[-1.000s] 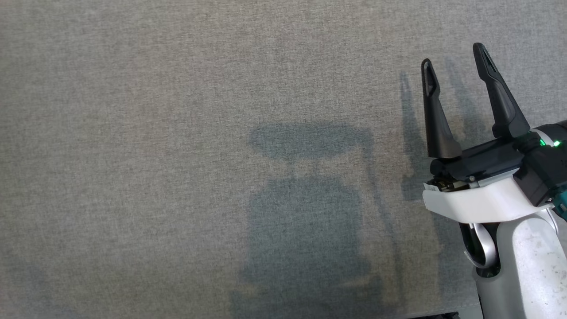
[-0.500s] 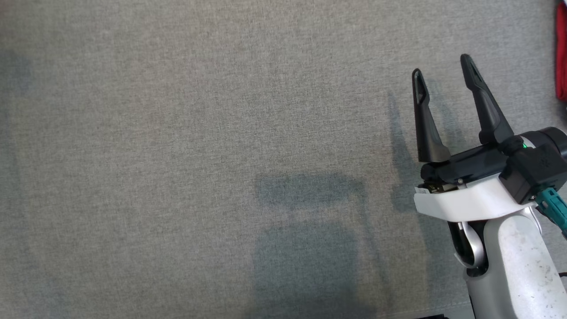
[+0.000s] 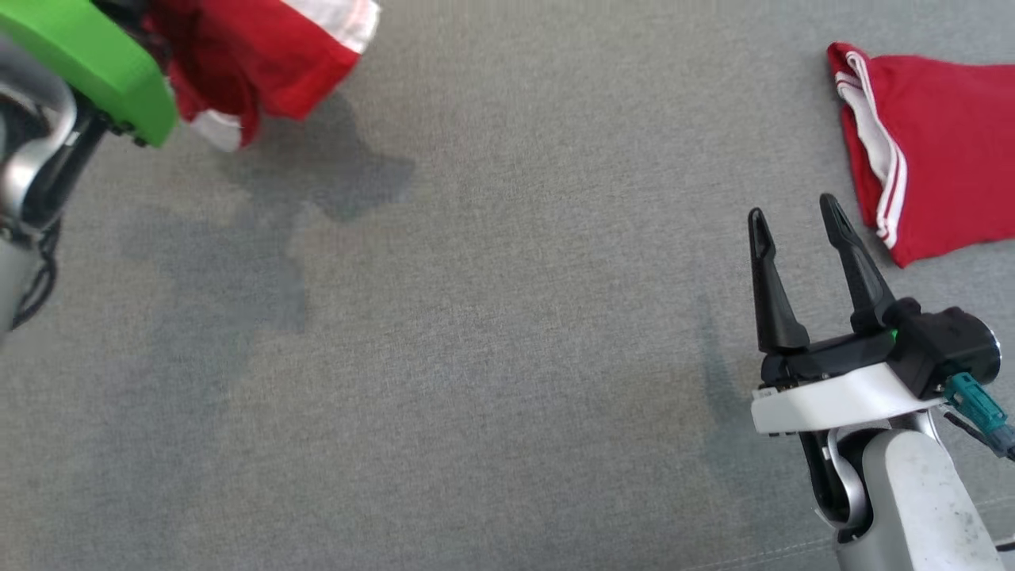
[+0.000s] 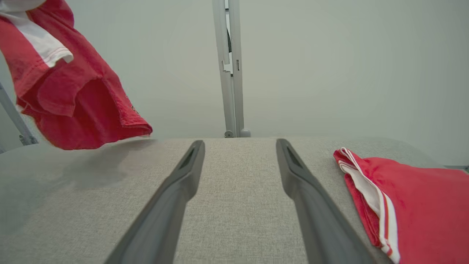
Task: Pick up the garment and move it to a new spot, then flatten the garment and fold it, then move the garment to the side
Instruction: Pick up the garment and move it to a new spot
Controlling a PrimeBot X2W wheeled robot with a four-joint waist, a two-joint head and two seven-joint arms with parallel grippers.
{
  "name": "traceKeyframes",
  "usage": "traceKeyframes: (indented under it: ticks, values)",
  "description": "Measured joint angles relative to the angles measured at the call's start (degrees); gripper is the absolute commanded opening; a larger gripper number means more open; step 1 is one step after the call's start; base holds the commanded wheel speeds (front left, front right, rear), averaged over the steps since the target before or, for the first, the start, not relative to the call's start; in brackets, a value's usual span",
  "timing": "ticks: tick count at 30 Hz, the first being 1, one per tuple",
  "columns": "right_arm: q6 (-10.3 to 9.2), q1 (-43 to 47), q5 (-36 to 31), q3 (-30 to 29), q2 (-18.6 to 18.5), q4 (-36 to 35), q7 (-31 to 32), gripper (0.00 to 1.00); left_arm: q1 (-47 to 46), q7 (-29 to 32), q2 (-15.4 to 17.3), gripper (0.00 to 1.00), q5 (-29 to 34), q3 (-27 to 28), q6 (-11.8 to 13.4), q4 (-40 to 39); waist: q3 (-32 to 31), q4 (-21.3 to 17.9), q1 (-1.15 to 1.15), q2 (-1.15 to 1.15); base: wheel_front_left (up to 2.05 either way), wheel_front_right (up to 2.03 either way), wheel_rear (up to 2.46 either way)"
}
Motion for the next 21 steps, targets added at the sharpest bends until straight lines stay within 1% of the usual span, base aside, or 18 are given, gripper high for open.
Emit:
traceKeyframes:
  ticks: [2,5,6,7,9,11,12,15,19,20,21]
  values:
    - [0.00,0.9,0.6,-0.3,0.0,0.6,-0.4,1.00,0.8,1.6,-1.8,0.00,-2.2,-0.1,0.8,-3.7,-2.2,-0.5,0.00,0.00,0.00,0.00,0.00]
    - [0.00,1.7,1.5,-0.6,0.0,1.3,-0.8,1.00,2.6,4.0,-5.7,0.00,-6.1,0.1,3.8,-9.3,-5.2,-1.5,0.00,0.00,0.00,0.00,0.00]
    - [0.00,2.0,1.9,-0.6,0.0,1.4,-0.9,1.00,3.1,4.8,-7.1,0.00,-7.4,0.2,5.1,-11.0,-6.1,-1.9,0.00,0.00,0.00,0.00,0.00]
    - [0.00,2.2,2.5,-0.6,0.0,1.8,-1.2,1.00,4.5,5.7,-10.1,0.00,-9.2,0.2,8.1,-13.7,-7.4,-2.8,0.00,0.00,0.00,0.00,0.00]
    - [0.00,2.4,3.1,-0.6,0.0,2.2,-1.5,1.00,5.9,5.8,-12.5,0.00,-9.3,-0.4,10.6,-15.1,-8.2,-3.9,0.00,0.00,0.00,0.00,0.00]
    - [-0.01,2.6,3.7,-0.3,0.0,2.7,-1.7,1.00,8.7,4.3,-15.1,0.00,-9.8,-0.8,13.1,-14.9,-8.6,-5.0,0.00,0.00,0.00,0.00,0.00]
    - [0.00,2.6,4.1,0.1,0.0,3.1,-1.9,1.00,10.6,3.3,-16.4,0.00,-10.0,-1.2,14.2,-14.1,-8.6,-5.7,0.00,0.00,0.00,0.00,0.00]
    - [-0.01,2.2,4.7,0.9,0.0,4.1,-2.3,1.00,15.7,-0.5,-18.8,0.00,-10.9,-1.3,16.4,-9.8,-8.1,-7.1,0.00,0.00,0.00,0.00,0.00]
    - [0.00,0.8,5.1,1.6,0.0,5.3,-2.8,1.00,22.7,-7.7,-20.5,0.00,-13.1,1.3,17.1,-0.9,-6.5,-8.3,0.00,0.00,0.00,0.00,0.00]
    - [0.00,0.6,5.3,1.7,0.0,5.5,-2.9,1.00,24.3,-9.5,-20.8,0.02,-13.7,2.3,17.1,1.7,-6.1,-8.6,0.00,0.00,0.00,0.00,0.00]
    - [0.00,0.5,5.5,1.8,0.0,5.9,-2.9,1.00,25.9,-11.2,-21.0,0.13,-14.9,3.4,17.0,4.4,-5.8,-8.9,0.00,0.00,0.00,0.00,0.00]
